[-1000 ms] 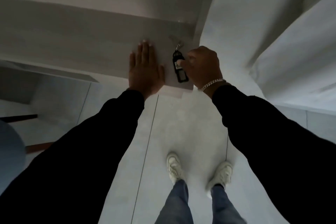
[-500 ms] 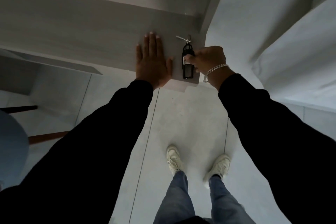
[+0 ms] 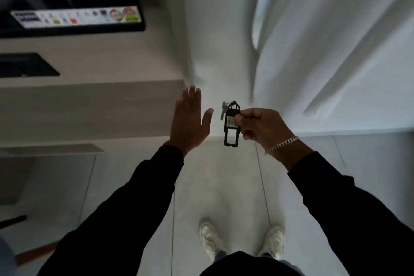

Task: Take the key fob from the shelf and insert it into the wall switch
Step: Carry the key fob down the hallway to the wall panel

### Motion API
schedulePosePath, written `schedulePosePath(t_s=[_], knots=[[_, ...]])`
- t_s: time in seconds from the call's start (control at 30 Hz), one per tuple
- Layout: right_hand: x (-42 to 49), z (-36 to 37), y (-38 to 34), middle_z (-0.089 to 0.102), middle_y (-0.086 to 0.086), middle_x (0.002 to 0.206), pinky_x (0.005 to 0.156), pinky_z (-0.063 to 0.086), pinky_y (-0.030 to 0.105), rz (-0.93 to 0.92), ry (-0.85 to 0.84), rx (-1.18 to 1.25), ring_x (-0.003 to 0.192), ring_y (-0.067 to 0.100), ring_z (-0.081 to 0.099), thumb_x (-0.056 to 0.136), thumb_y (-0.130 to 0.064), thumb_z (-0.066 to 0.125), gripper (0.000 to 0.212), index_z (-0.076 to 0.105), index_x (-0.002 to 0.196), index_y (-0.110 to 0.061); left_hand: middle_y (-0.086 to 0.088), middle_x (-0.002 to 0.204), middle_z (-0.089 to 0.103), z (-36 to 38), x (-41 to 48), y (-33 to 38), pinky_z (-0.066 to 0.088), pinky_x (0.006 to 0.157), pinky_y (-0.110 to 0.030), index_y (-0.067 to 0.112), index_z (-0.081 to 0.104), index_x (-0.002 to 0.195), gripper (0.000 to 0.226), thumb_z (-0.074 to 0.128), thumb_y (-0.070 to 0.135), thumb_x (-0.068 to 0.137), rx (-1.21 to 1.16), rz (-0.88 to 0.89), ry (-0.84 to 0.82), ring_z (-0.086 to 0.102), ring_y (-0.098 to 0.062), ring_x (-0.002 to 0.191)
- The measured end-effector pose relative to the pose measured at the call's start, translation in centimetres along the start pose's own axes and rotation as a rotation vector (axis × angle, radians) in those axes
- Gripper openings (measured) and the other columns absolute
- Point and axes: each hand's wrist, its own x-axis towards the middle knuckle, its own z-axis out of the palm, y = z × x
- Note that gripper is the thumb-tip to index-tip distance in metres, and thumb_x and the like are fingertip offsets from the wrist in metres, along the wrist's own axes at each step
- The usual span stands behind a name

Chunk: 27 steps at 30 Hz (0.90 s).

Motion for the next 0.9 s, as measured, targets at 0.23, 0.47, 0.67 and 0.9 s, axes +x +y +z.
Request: schedulePosePath(t_s=[0.23,0.47,0.67,0.9], knots=[[-7.7,-12.8,-0.9,0.062,0.010,0.064,0.047,0.049,0.019,-0.154,0.047,0.104,0.051,0.014,0.053,0.085,-0.004,0.065,0.006,0.071,0.082,-0.005,-0.017,0.168,0.011,1.6,0.7,14.7,0.005,0.129,-0.049,0.001,0.016,0.156,0.068,0.034,0.037,0.101,-0.033,0.303,0.084,0.002,-0.032,0.157],[-13.0,-27.1,-0.8,0.064,0.008,0.059,0.047,0.050,0.021,-0.211,0.086,0.106,0.050,0.015,0.055,0.081,-0.007,0.070,0.004,0.073,0.078,-0.006,-0.016,0.169,0.010,6.7,0.0,29.3,0.004,0.129,-0.051,0.003,0.015,0.157,0.070,0.029,0.042,0.100,-0.112,0.421,0.136,0.000,-0.031,0.157],[-15.6,-38.4,-1.2,0.064,0.011,0.066,0.049,0.053,0.021,-0.223,0.162,0.141,0.051,0.014,0.057,0.083,-0.006,0.068,0.005,0.072,0.083,-0.003,-0.013,0.169,0.010,11.0,1.2,40.1,0.002,0.128,-0.049,0.005,0.015,0.157,0.069,0.030,0.041,0.100,-0.140,0.529,0.118,-0.002,-0.028,0.158],[-15.3,-50.0,-2.2,0.068,0.013,0.071,0.049,0.054,0.021,-0.235,0.257,0.174,0.052,0.015,0.058,0.083,-0.005,0.067,0.008,0.073,0.078,-0.006,-0.014,0.169,0.010,16.2,5.3,49.0,0.006,0.129,-0.056,0.005,0.016,0.157,0.067,0.030,0.039,0.101,-0.123,0.641,0.088,-0.001,-0.029,0.158]])
